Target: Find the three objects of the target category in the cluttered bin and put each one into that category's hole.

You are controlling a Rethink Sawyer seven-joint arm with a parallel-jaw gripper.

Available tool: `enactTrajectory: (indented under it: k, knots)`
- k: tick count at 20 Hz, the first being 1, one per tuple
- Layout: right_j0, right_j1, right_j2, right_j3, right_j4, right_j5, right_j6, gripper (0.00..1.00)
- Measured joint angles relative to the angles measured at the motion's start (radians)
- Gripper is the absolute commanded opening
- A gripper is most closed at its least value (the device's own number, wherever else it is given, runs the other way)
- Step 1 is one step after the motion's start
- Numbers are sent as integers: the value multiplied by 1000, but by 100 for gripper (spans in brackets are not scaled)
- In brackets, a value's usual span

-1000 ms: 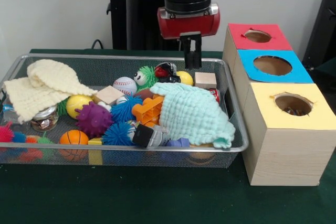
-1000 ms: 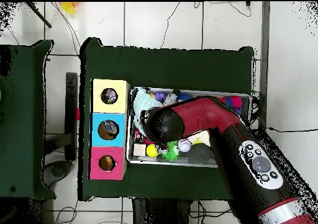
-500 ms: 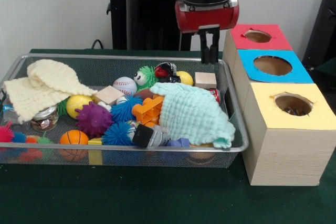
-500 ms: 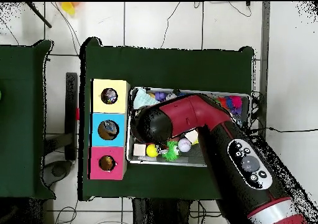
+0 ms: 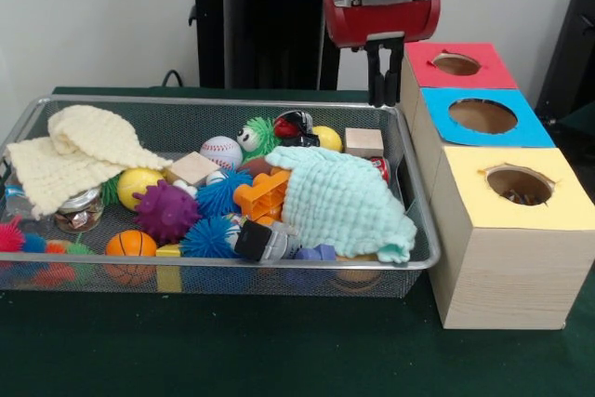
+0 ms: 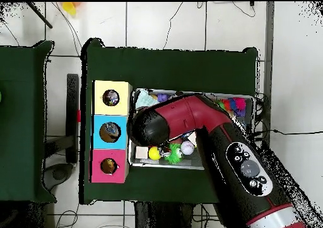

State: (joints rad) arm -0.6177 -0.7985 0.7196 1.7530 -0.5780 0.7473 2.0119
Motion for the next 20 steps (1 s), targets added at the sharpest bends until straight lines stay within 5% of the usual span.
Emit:
enactTrajectory:
  k: [11, 20]
  knots:
    - [-55, 23, 0, 0, -2, 0, 0, 0]
    - [-92, 111, -1, 0, -42, -13, 0, 0]
